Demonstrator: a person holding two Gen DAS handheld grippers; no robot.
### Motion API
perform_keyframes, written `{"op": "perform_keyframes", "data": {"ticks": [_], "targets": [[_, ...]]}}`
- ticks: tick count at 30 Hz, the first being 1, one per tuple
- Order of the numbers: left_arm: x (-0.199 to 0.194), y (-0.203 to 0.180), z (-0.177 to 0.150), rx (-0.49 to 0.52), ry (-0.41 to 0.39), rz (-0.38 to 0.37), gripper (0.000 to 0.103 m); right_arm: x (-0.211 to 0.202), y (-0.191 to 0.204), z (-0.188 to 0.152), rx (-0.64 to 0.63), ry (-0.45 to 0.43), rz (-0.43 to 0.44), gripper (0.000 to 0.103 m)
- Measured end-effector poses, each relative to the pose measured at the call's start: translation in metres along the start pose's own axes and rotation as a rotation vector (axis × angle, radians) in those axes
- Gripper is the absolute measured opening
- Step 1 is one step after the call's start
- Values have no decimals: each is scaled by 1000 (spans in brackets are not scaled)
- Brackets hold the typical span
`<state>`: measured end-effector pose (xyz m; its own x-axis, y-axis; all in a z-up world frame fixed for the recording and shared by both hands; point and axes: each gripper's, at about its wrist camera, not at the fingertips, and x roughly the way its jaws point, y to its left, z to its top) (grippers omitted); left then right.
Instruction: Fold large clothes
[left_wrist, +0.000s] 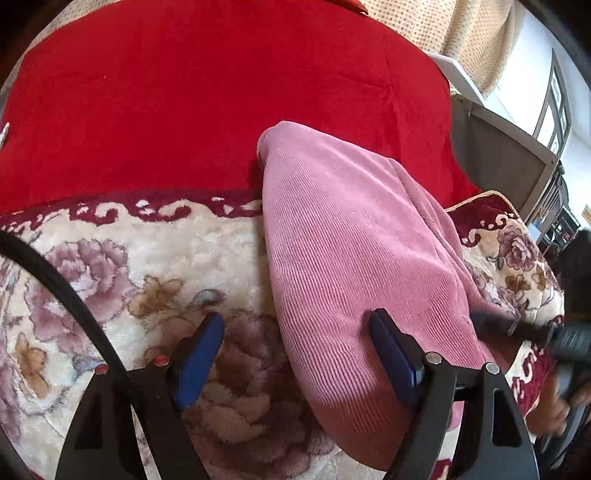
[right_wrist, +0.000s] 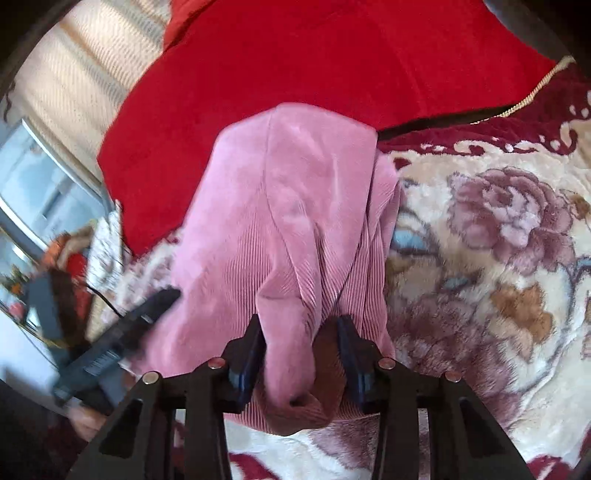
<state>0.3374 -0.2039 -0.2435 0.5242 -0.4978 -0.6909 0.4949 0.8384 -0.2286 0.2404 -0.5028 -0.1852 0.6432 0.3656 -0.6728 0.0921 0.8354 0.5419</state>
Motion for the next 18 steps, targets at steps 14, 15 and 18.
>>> {"op": "perform_keyframes", "data": {"ticks": [14,15,18], "targets": [[5,-14,3,42,-9,14,83,100,-22,133,3,113,-102,47],[4,-15,3,44,-13,17,83,105,-21,133,-31,105,-113,47],[3,-15,3,52,-16,29,84,90,-9,130,-79,70,-152,47]]}}
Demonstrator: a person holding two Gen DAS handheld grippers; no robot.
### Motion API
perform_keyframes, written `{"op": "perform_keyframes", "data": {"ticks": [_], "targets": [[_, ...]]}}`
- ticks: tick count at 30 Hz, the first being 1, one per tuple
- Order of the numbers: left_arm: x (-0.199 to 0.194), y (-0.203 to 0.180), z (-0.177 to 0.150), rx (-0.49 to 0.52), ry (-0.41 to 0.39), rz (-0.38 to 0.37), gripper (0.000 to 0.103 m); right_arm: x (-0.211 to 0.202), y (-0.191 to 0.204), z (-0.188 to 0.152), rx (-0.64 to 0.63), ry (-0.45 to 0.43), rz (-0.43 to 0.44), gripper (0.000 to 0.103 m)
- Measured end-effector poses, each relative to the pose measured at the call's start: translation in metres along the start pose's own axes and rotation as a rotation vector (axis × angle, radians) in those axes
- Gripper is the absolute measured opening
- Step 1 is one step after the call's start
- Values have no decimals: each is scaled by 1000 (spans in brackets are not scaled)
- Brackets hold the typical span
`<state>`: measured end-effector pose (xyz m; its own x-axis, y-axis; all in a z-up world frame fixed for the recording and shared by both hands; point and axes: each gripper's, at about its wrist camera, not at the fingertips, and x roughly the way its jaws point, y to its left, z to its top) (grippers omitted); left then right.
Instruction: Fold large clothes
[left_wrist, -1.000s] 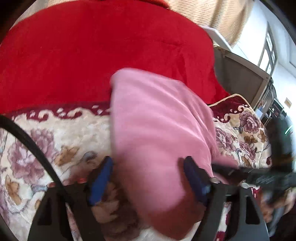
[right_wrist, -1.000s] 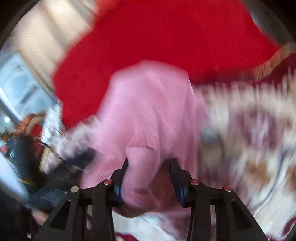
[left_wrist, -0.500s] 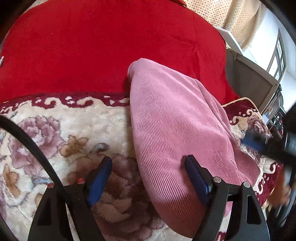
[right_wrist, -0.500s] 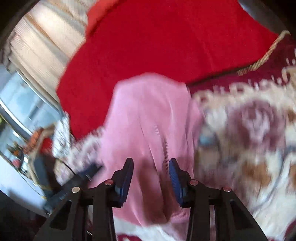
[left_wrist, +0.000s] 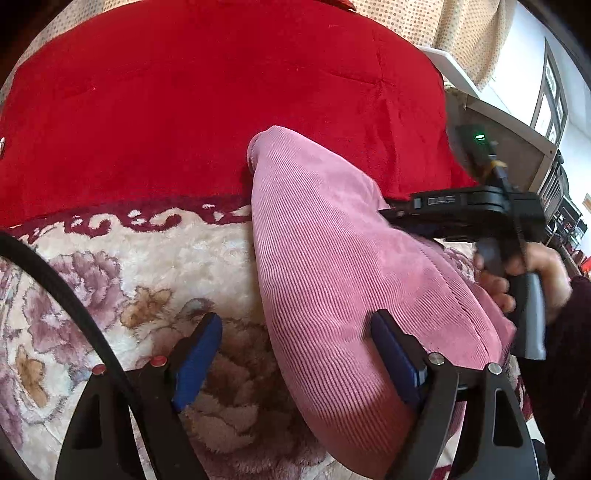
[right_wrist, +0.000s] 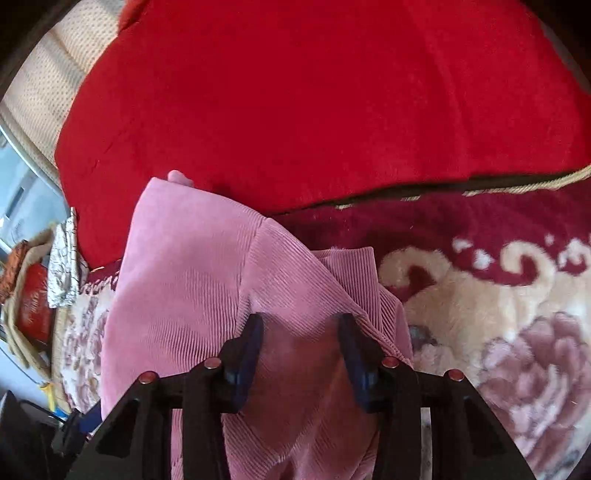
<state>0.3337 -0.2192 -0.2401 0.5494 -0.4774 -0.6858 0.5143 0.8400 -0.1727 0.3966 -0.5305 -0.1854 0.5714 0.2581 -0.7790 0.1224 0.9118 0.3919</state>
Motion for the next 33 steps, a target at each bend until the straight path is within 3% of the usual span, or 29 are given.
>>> {"op": "perform_keyframes", "data": {"ticks": [6,10,15,16,19,21,24,33], "targets": [[-6,-1,-4,-4,-14,30,84,-76,3,-27,3,-131,48,47],[-9,-4,-5,9,-24,51,84,-108,29,-71,-51,-164,53,47],[-10,-6,-7,11,-24,56,84,-92,23,-113,-24,-99,23,47],[-10,-7,-7,15,-22,53,84,-79,18,-125,-5,-76,25,50],[-11,-10,-8,30,-31,67,84,-62,-3,-141,76,-124,67,62],[-11,-10,-8,30,-31,67,84,-60,-10,-142,110,-123,70,72],[-11,-10,-8,32,-32,68,84,-59,-16,-140,137,-106,94,72],[-12,-9,-4,39,-32,82,88,-105,12,-115,4,-213,-30,72]]}}
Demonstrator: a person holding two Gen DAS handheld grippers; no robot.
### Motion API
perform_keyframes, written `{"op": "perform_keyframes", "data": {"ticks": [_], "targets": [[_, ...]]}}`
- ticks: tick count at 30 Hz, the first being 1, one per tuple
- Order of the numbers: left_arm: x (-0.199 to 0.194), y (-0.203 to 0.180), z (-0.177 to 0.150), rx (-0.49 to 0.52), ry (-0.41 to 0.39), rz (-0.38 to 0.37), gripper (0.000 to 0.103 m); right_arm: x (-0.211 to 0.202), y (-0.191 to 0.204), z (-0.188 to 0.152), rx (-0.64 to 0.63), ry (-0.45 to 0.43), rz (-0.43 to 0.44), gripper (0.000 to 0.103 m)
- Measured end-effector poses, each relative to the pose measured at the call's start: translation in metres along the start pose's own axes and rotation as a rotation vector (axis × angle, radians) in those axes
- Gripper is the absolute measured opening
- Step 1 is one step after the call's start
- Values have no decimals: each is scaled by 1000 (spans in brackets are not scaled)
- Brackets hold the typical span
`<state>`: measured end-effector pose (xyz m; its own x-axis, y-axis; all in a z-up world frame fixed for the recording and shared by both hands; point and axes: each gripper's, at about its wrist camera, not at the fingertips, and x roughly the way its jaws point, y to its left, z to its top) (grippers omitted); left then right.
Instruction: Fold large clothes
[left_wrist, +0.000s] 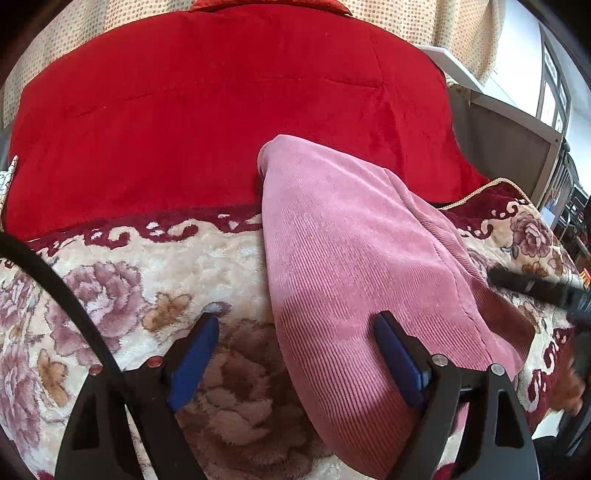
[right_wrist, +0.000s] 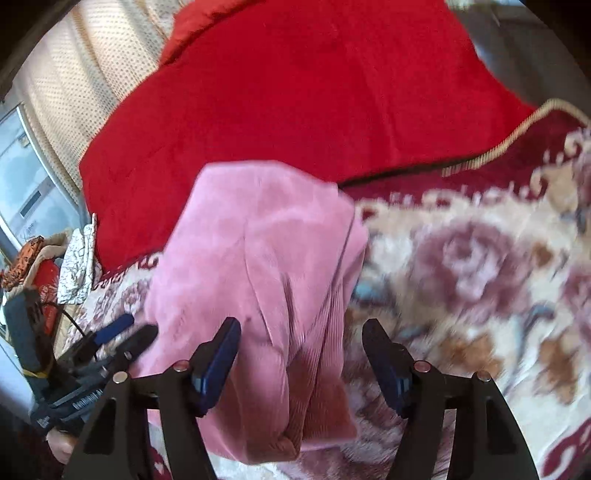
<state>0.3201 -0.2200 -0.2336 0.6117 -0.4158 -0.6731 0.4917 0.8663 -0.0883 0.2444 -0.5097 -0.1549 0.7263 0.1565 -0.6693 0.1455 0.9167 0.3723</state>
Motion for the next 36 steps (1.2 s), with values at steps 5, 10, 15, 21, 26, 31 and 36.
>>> {"op": "perform_keyframes", "data": {"ticks": [5,10,15,21,26,31,36], "targets": [[0,0,1,3,-1,3,88,-9,12,20,-25,-36,17,60],[1,2,2,9,10,-14,89,36,20,13,-35,83,17,40],[-5,15,6,-32,66,-104,89,53,9,2,13,60,49,38],[-26,19,-5,-25,61,-158,89,52,9,0,6,46,49,38],[-9,15,-19,-6,140,-118,91,52,11,-2,-4,44,42,39],[-16,16,-19,18,119,-98,91,40,15,1,4,46,53,38],[-23,26,-16,-22,99,-124,91,3,23,-4,-28,-8,96,39]]}}
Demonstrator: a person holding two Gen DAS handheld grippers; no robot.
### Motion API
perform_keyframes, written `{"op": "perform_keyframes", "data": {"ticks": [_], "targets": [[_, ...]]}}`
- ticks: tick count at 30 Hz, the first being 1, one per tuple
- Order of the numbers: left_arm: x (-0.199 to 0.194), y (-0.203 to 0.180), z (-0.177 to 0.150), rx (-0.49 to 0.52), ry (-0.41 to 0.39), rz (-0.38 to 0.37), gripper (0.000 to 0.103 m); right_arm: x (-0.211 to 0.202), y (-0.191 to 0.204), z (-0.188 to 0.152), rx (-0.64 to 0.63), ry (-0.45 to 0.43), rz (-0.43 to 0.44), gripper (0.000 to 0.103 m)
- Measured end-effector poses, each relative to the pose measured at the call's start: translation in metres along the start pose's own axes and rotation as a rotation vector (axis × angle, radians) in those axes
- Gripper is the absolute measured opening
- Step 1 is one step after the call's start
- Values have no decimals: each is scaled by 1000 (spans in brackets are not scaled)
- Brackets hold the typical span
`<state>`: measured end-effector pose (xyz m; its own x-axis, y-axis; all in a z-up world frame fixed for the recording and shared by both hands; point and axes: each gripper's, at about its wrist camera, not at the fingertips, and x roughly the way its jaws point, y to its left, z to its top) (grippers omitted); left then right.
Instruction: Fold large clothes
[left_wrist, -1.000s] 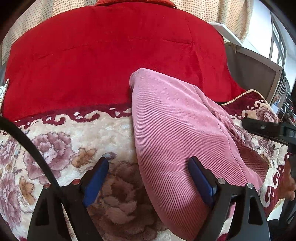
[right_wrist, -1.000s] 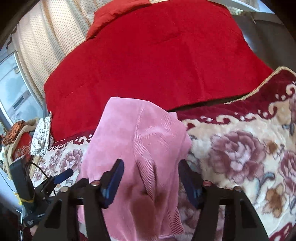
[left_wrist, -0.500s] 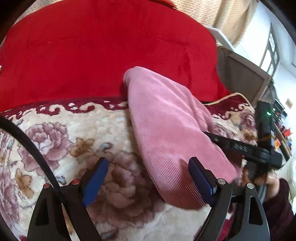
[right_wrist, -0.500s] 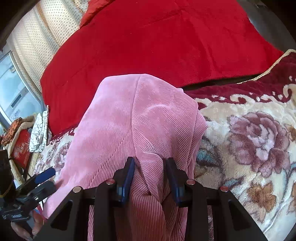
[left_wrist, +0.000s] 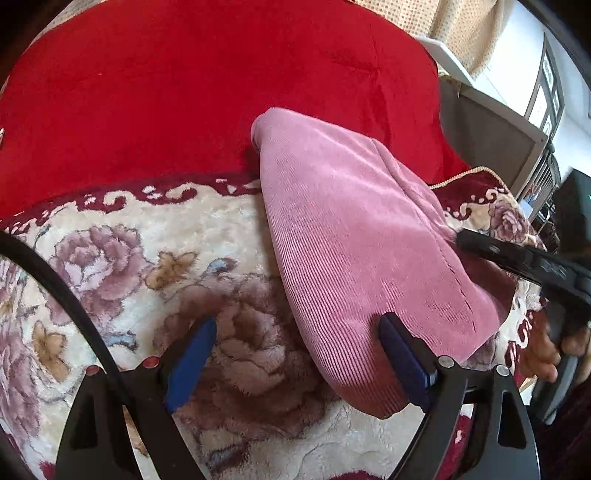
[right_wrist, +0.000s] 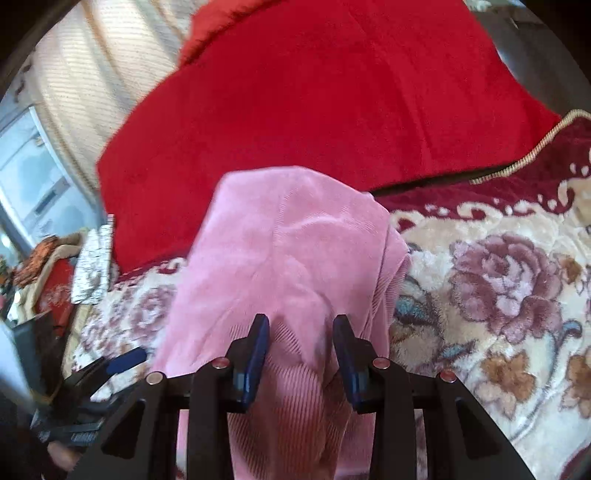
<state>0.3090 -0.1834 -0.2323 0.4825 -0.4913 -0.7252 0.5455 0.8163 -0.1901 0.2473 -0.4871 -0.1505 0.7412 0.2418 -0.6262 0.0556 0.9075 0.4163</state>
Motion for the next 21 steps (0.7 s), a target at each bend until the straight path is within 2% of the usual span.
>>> {"op": "perform_keyframes", "data": {"ticks": [5,7,9,12,15,17,21], "targets": [[-7,1,5,-4,-29,-15,90,-24,21,-16,-112,-20,16,41],[-8,-2,5,-1,-29,-50,90,-16,22,-24,-139,27,-9,41],[-3,-9,3,40,-17,-32,91,10,11,-38,-132,124,-54,41],[2,-14,1,72,-24,1,91,15,3,-47,-136,88,-30,41],[3,-9,2,46,-18,-16,91,10,0,-40,-99,115,-17,41],[3,-7,3,31,-14,-21,91,1,-2,-31,-100,117,-28,49],[3,-8,2,31,-16,-20,91,-25,-7,-2,-82,32,-46,50]]}}
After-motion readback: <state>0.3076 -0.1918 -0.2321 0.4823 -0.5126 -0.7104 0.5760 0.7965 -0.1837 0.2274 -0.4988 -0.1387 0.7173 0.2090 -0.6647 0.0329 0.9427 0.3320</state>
